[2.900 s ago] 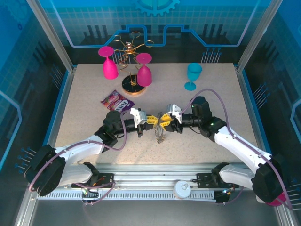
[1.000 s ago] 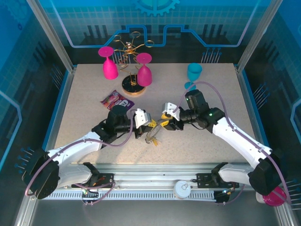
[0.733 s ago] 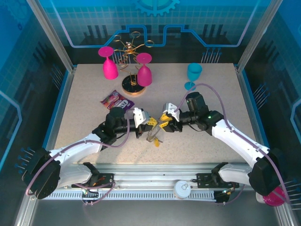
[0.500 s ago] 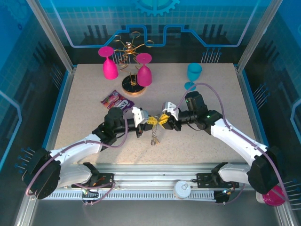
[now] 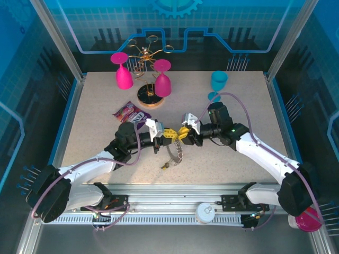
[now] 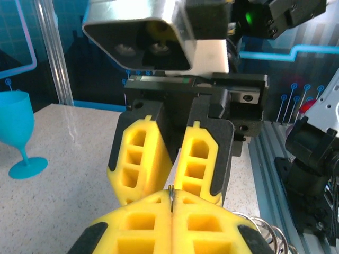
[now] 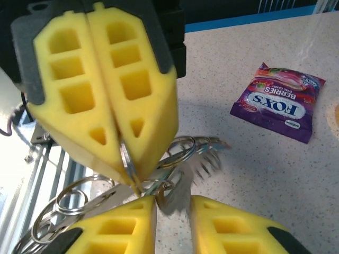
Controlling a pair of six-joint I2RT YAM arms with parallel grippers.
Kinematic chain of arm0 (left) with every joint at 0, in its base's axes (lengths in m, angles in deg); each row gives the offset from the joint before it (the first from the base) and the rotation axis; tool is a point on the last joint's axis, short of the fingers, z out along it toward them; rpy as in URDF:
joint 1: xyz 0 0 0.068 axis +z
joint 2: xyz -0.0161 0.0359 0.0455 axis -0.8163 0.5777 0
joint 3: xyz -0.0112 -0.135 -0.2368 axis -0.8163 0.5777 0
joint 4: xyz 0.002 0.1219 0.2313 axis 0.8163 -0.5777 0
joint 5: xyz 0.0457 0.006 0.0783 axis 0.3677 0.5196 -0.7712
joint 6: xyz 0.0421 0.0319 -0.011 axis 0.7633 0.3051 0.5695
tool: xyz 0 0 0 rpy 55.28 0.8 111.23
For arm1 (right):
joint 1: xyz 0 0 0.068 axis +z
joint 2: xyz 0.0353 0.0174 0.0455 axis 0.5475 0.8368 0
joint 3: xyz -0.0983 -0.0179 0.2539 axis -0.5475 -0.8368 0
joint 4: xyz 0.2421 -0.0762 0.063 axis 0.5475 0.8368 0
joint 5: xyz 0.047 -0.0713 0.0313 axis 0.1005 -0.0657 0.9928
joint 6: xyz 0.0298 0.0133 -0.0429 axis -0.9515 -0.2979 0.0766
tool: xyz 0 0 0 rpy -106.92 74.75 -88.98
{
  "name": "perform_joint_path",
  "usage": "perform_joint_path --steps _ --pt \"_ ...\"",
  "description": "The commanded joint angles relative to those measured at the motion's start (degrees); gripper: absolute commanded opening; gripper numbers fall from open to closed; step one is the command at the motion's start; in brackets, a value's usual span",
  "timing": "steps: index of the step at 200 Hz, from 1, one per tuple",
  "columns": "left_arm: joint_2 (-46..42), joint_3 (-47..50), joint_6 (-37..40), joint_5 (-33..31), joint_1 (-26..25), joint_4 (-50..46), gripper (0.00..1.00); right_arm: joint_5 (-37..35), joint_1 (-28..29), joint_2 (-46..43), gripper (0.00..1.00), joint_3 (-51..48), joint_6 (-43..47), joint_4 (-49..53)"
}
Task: Put the keys on the keyring
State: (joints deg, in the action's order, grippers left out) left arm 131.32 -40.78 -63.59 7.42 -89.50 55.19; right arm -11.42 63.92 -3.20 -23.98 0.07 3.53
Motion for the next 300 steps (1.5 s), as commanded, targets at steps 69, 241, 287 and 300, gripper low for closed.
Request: perform_joint_path --steps 69,241,287,300 --pt "1.6 1.2 -1.3 2.2 0.8 6.4 0.0 0.4 -0.4 -6.8 0.33 -4.3 2.3 -5.9" --pt "2.2 1.8 -3.9 -1.2 0.9 13.0 0.0 -5.7 2.9 -1.2 0.42 -10.2 -9.0 -20.6" --pt "2.8 2.2 -5.2 -4.1 0.8 14.5 0.0 -8.0 3.7 -1.2 0.42 -11.5 -11.3 -26.1" --pt "2.9 2.3 -5.4 -5.1 0.8 15.0 0.0 -9.3 4.0 -1.3 0.43 -11.8 -11.4 -26.3"
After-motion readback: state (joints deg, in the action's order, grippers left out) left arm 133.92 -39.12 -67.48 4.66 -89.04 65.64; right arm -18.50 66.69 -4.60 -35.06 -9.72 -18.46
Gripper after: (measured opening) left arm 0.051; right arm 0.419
